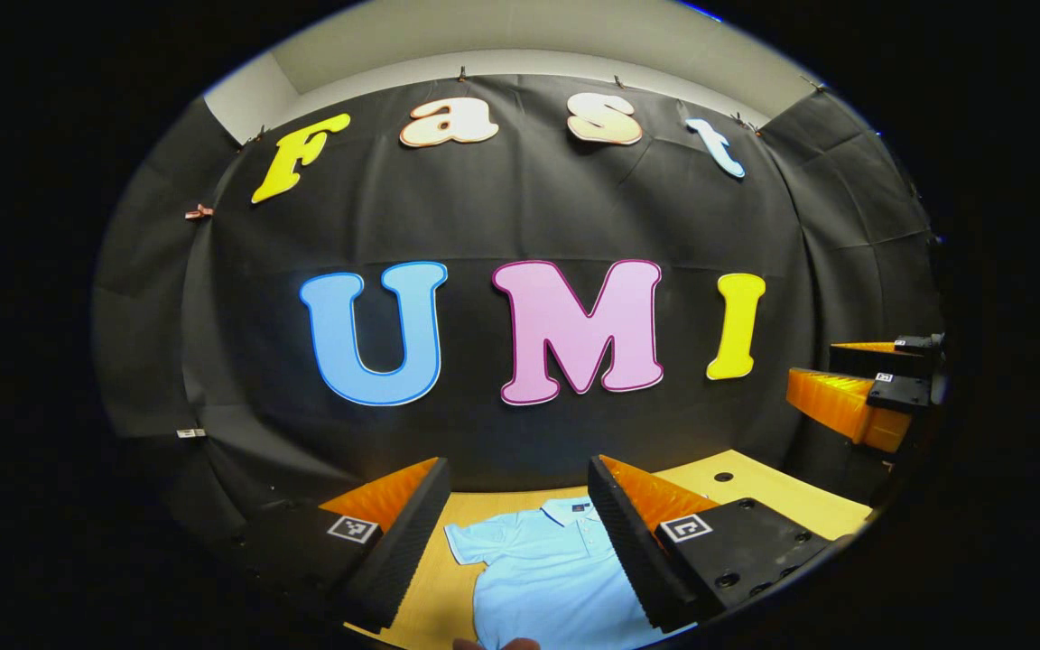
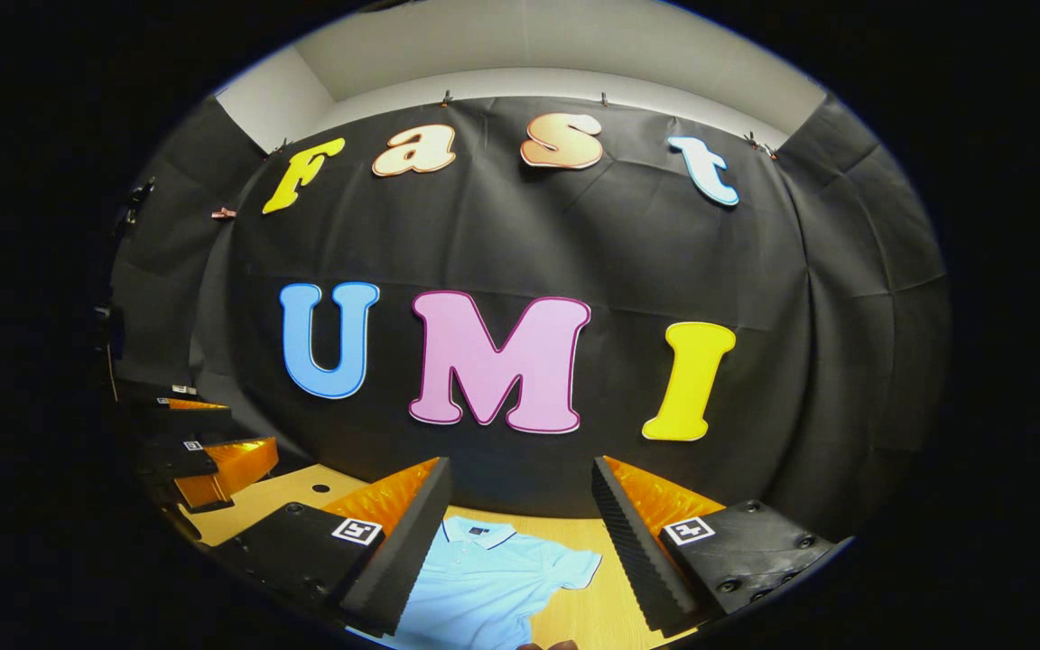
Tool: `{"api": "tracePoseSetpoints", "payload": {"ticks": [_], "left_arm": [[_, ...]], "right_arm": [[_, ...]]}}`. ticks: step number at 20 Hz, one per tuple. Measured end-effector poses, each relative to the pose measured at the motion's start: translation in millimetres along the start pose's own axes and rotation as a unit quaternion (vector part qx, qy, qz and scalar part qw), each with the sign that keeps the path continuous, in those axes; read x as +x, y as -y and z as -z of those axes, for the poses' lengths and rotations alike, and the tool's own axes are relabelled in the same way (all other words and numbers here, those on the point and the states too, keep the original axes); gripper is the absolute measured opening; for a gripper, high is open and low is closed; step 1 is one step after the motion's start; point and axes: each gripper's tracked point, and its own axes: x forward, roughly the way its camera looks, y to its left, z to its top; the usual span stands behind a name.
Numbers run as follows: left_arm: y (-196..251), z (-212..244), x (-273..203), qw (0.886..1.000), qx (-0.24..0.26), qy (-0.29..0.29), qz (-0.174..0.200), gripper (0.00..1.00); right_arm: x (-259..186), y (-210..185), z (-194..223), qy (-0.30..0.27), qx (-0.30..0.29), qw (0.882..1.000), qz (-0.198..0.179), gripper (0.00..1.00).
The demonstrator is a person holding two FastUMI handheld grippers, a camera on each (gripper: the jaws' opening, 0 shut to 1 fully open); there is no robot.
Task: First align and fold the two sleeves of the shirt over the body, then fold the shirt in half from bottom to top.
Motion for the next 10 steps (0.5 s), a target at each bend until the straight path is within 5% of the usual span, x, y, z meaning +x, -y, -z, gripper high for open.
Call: {"api": "tracePoseSetpoints", "payload": {"ticks": [5,10], "left_arm": [[0,3,7,1.000,0.002,0.004,-0.002,0.98],[4,17,21,1.000,-0.008,-0.010,-0.007,0.98]], "right_arm": [[38,17,28,-0.036,-0.009,0.999,0.023,0.96],[114,59,142,-0.179,0.018,0.983,0.042,0.97]]}}
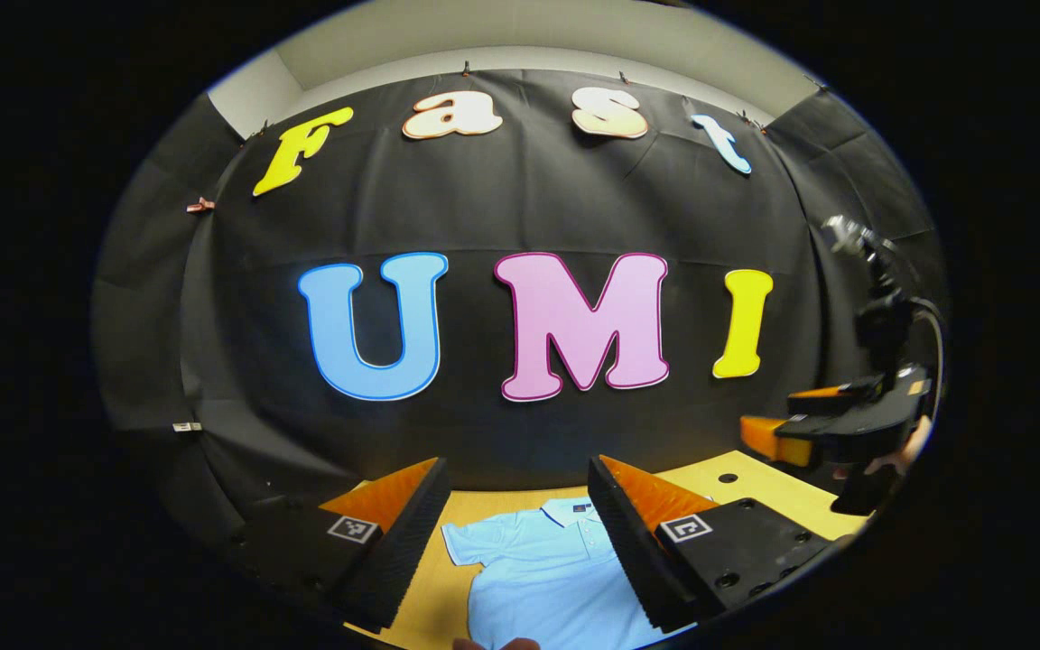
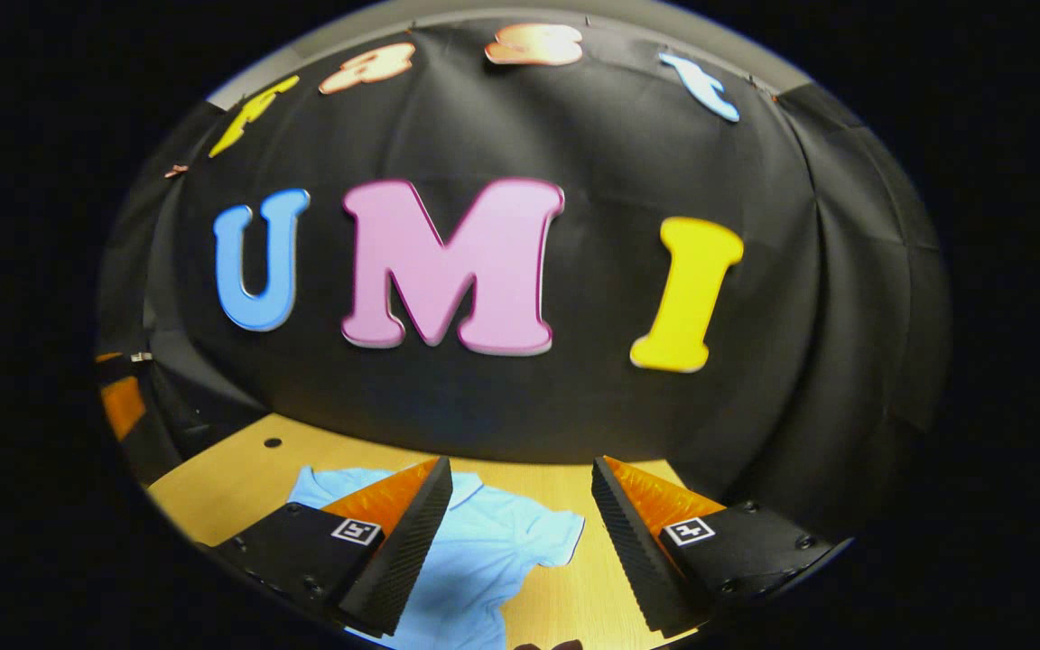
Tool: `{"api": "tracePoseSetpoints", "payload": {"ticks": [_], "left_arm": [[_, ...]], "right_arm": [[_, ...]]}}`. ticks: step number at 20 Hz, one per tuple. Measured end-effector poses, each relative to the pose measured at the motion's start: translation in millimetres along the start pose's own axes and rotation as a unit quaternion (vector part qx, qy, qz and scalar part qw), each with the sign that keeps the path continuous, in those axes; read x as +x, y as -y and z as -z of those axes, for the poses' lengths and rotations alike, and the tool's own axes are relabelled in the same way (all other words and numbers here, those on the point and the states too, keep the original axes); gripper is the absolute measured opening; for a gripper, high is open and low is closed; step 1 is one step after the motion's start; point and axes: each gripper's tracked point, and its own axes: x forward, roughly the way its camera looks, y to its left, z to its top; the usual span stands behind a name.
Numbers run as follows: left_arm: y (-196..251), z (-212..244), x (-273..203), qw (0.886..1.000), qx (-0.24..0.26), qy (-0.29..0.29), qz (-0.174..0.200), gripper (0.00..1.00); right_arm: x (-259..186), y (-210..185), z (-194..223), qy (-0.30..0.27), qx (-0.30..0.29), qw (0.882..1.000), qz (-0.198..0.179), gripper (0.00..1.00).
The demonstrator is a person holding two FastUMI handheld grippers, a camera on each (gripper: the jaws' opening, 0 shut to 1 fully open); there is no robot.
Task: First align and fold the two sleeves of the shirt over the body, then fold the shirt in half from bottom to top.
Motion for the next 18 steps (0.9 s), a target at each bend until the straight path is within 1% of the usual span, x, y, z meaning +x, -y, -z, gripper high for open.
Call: {"api": "tracePoseSetpoints", "payload": {"ticks": [2,5,7,9,10,12,15,18], "left_arm": [[-1,7,5,1.000,0.000,-0.007,-0.009,0.98],[-4,16,11,1.000,-0.002,-0.017,-0.024,0.98],[-5,24,15,0.999,-0.002,-0.026,-0.032,0.98],[-5,33,17,0.999,0.000,-0.037,-0.039,0.98],[-6,36,18,0.998,0.002,-0.040,-0.042,0.98],[-6,42,20,0.998,0.004,-0.047,-0.044,0.98],[-8,48,21,0.997,0.003,-0.055,-0.049,0.98],[-10,52,21,0.997,0.002,-0.057,-0.055,0.98]], "right_arm": [[47,18,41,-0.059,0.047,0.997,-0.004,0.98],[110,57,102,-0.127,0.089,0.988,0.021,0.97],[146,75,142,-0.165,0.108,0.980,0.038,0.98],[175,88,178,-0.210,0.129,0.968,0.048,0.98],[183,92,196,-0.228,0.135,0.963,0.051,0.98],[198,96,218,-0.250,0.137,0.957,0.055,0.98],[213,95,241,-0.270,0.143,0.950,0.061,0.98],[217,97,257,-0.288,0.137,0.945,0.076,0.97]]}}
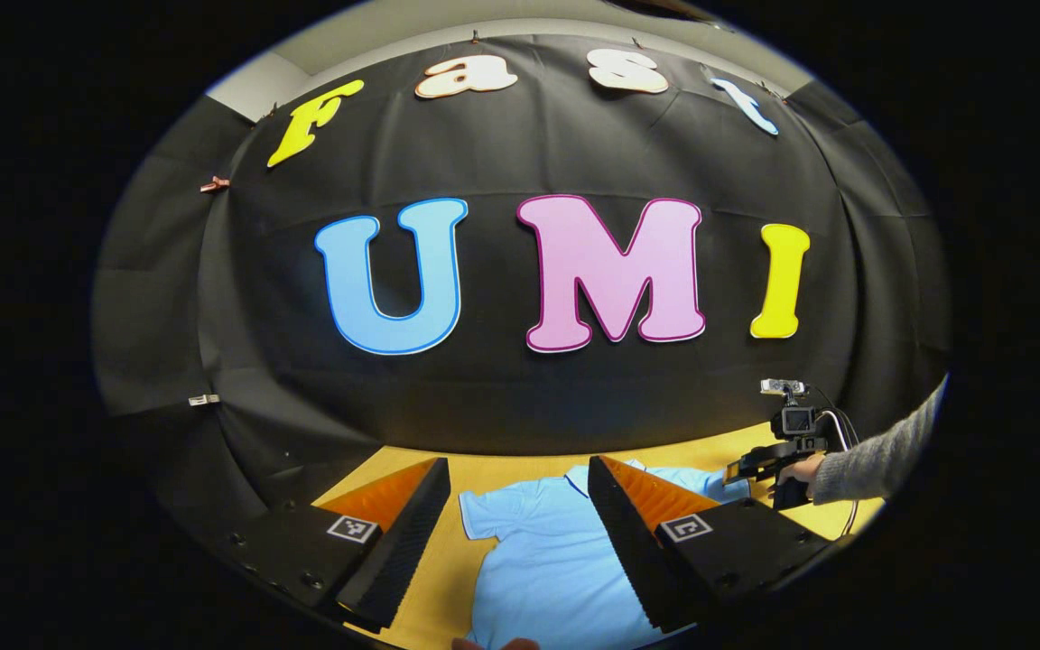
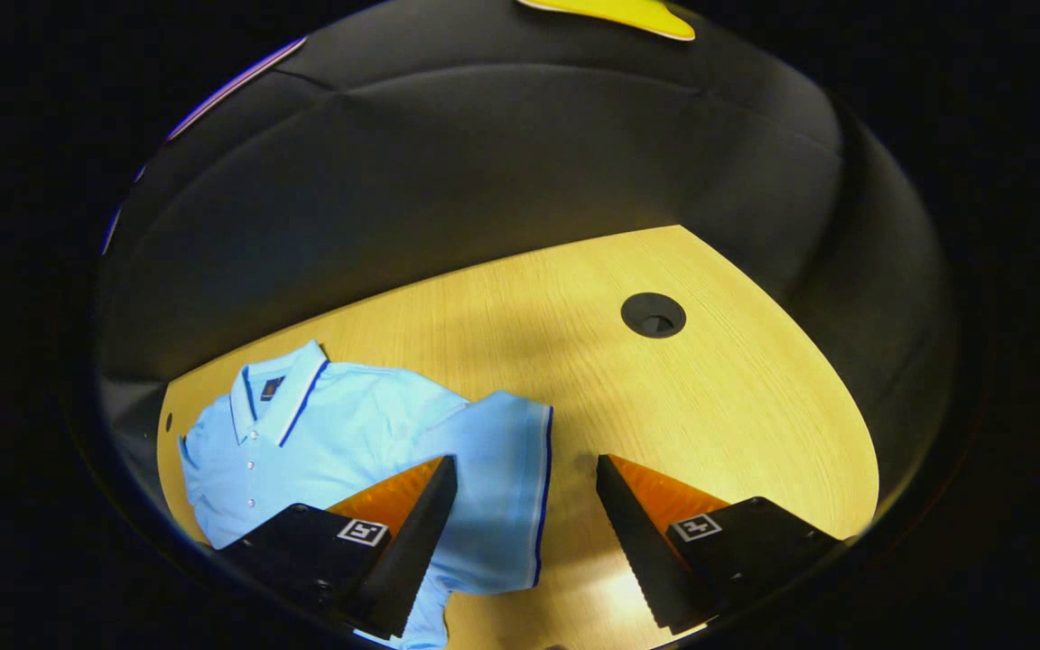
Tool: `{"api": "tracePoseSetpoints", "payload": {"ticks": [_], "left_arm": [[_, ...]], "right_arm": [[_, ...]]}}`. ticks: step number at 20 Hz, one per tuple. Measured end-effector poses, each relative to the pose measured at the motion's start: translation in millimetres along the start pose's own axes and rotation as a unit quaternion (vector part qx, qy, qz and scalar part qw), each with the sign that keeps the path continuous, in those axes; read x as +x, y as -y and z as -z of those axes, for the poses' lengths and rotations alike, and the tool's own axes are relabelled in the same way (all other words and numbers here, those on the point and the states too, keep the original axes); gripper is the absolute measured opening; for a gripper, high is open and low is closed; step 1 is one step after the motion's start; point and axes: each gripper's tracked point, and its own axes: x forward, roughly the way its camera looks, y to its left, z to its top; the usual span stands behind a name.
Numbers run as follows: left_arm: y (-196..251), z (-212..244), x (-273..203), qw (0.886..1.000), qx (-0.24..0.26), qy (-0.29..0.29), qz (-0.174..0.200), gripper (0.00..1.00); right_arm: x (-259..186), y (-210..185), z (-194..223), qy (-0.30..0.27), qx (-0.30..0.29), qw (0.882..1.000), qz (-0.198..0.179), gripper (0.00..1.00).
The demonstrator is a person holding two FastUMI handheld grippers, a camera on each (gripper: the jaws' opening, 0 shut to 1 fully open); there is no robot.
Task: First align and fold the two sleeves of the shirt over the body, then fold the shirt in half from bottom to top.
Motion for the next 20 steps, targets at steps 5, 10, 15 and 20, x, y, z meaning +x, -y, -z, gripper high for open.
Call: {"api": "tracePoseSetpoints", "payload": {"ticks": [5,10,15,20], "left_arm": [[-7,6,-2,1.000,0.001,-0.007,-0.005,0.98],[-19,12,-5,1.000,-0.003,-0.010,-0.012,0.98],[-35,16,-7,1.000,-0.012,-0.011,-0.023,0.98],[-54,18,-11,0.999,-0.020,-0.011,-0.040,0.98]], "right_arm": [[7,-2,1,-0.009,0.029,0.999,0.014,0.55],[1,-19,-7,-0.008,0.055,0.998,-0.026,0.05],[-36,-77,-38,0.056,0.013,0.995,-0.078,0.05],[-73,-186,-17,0.065,-0.062,0.982,-0.165,0.05]]}}
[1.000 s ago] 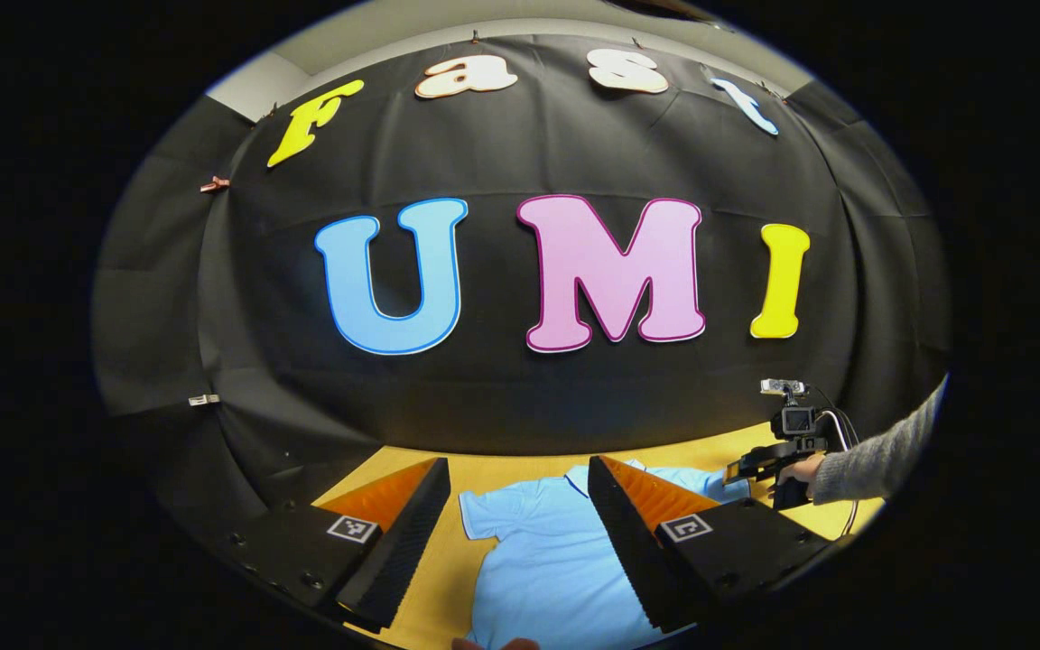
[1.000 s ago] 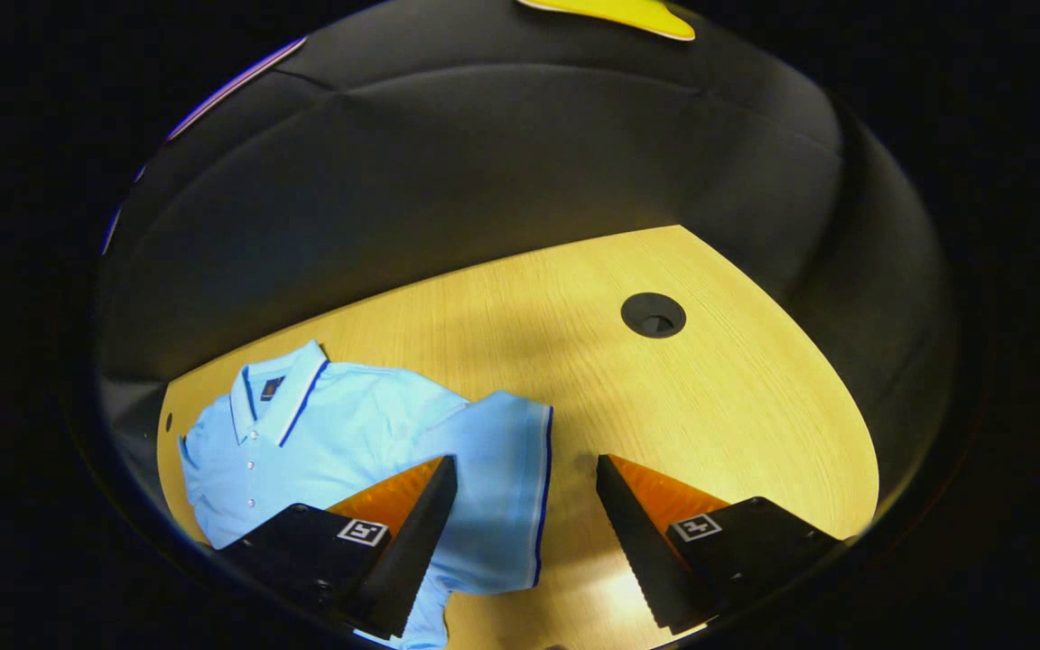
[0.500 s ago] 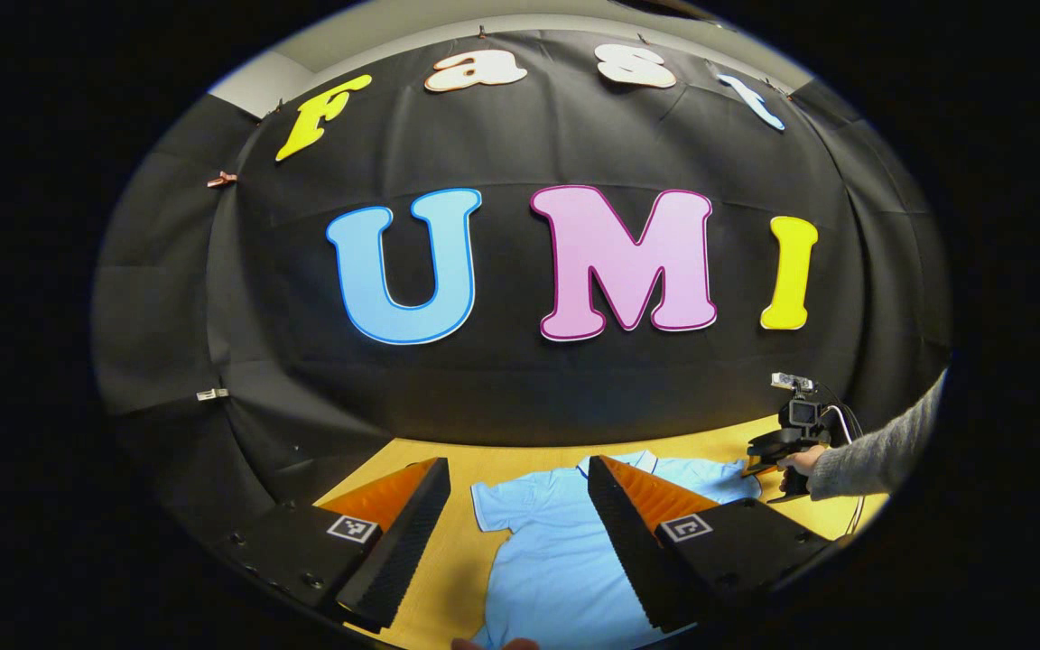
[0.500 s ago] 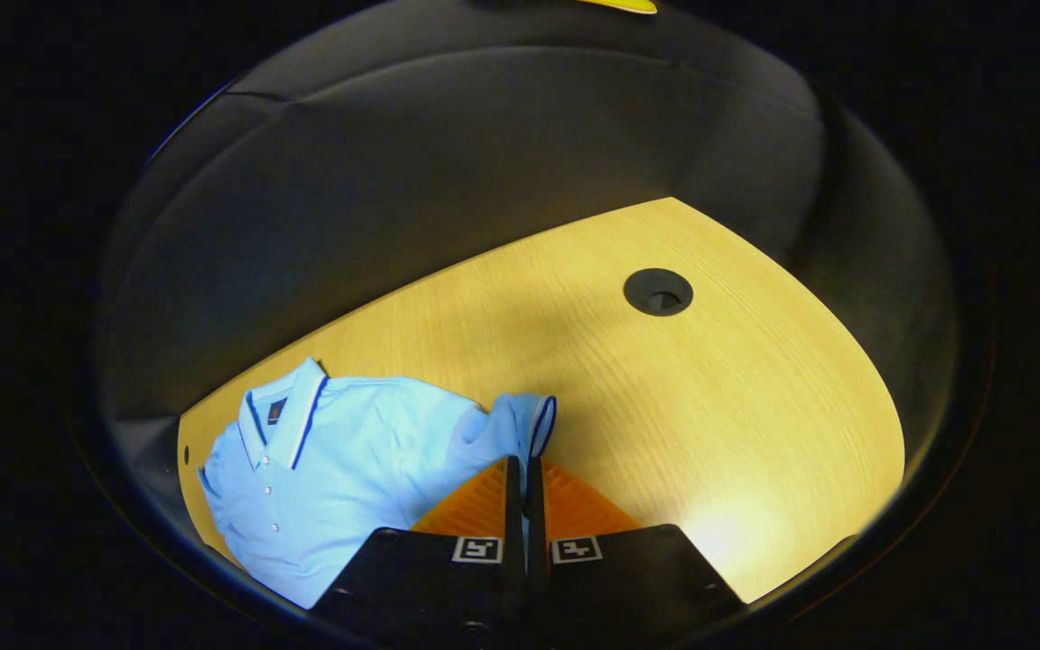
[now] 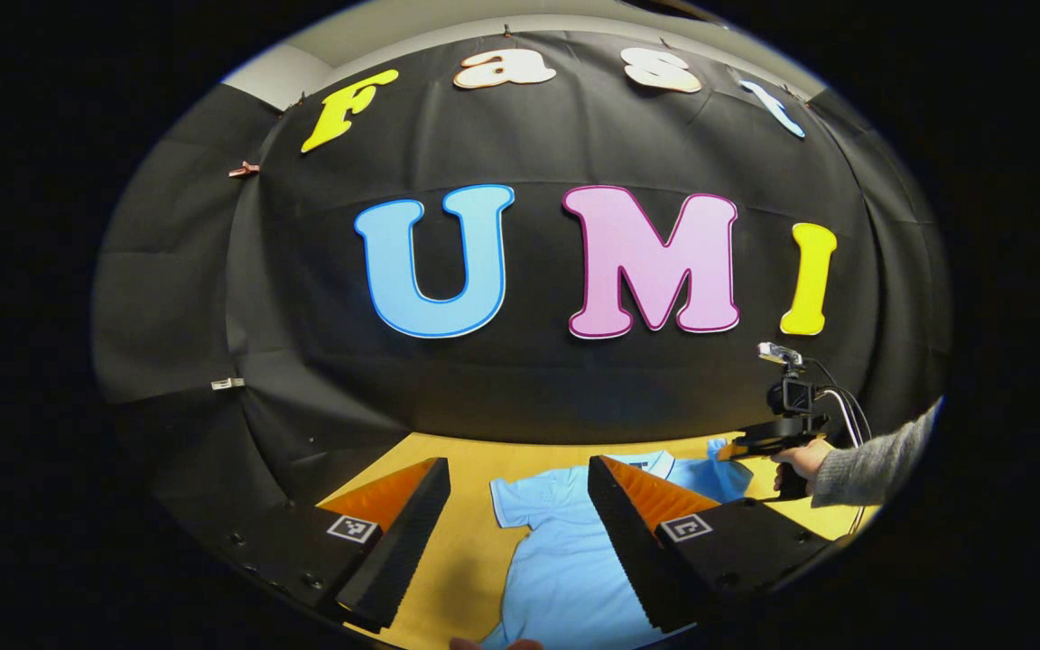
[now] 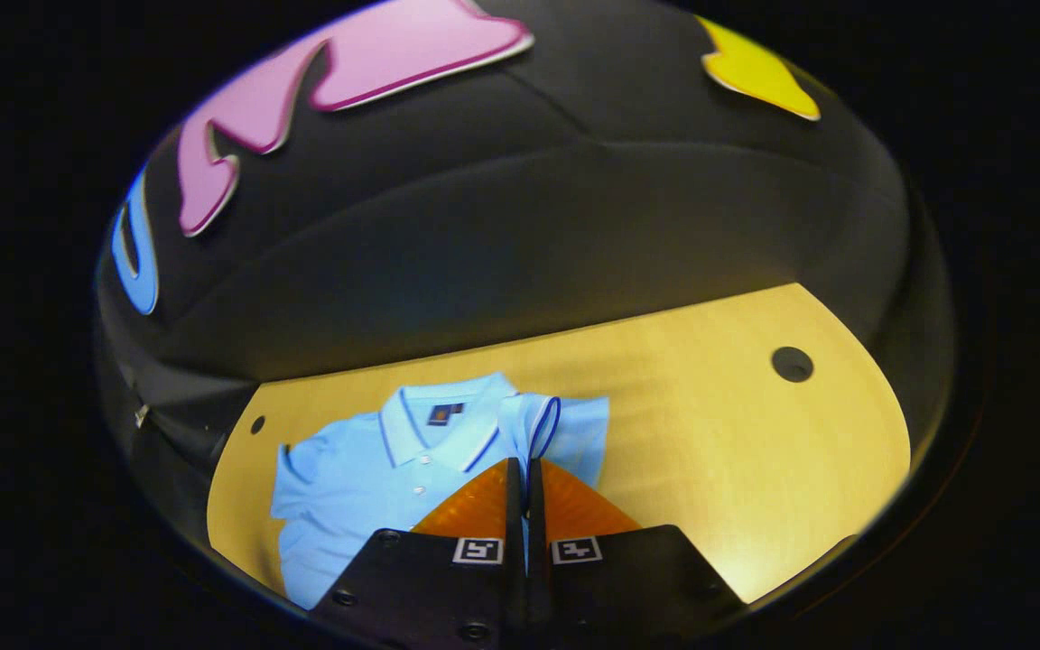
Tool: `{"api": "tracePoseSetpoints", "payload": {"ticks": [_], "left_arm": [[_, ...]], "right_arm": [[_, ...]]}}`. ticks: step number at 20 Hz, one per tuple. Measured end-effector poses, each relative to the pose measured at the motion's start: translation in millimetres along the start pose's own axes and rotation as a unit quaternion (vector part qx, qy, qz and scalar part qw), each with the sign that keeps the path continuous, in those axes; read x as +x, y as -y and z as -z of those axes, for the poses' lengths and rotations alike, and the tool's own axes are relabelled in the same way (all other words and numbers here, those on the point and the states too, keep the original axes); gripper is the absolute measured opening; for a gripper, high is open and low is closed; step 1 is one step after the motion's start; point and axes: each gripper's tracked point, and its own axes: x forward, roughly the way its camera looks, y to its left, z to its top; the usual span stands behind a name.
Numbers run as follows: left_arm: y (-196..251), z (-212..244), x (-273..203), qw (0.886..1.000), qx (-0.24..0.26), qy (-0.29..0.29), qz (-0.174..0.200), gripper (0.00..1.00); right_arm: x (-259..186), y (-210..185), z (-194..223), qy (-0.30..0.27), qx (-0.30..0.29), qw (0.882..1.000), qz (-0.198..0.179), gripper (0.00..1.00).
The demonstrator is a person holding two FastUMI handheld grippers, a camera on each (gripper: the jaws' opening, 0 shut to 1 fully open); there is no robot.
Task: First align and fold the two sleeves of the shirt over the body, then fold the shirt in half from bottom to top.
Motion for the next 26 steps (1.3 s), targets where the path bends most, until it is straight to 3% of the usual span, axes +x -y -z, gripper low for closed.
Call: {"api": "tracePoseSetpoints", "payload": {"ticks": [4,7,14,16,17,18,19,21,23,24,26], "left_arm": [[-19,4,-6,1.000,-0.008,-0.003,-0.018,0.98],[-32,9,-8,0.999,-0.010,-0.008,-0.032,0.98],[-52,28,-6,0.997,-0.022,-0.031,-0.060,0.98],[-53,31,-4,0.997,-0.029,-0.035,-0.062,0.98],[-54,31,-3,0.997,-0.029,-0.035,-0.063,0.98],[-55,31,-2,0.997,-0.028,-0.034,-0.064,0.98],[-55,31,0,0.997,-0.026,-0.034,-0.063,0.98],[-56,32,2,0.997,-0.022,-0.036,-0.061,0.98],[-54,38,9,0.997,-0.020,-0.041,-0.055,0.98],[-53,43,15,0.998,-0.020,-0.046,-0.047,0.98],[-48,67,35,0.996,-0.021,-0.081,-0.023,0.98]], "right_arm": [[5,-77,38,-0.031,-0.049,0.997,-0.054,0.05],[16,-111,67,-0.057,-0.073,0.993,-0.073,0.05],[32,-124,104,-0.092,-0.103,0.989,-0.054,0.05],[33,-129,114,-0.106,-0.091,0.988,-0.064,0.07],[33,-131,117,-0.113,-0.085,0.988,-0.067,0.02],[35,-132,121,-0.116,-0.085,0.987,-0.068,0.16],[36,-131,125,-0.119,-0.089,0.987,-0.066,0.19],[33,-143,126,-0.115,-0.085,0.986,-0.082,0.34],[28,-149,123,-0.105,-0.086,0.987,-0.089,0.67],[26,-147,119,-0.092,-0.087,0.988,-0.087,0.78],[18,-145,109,-0.062,-0.078,0.991,-0.090,0.82]]}}
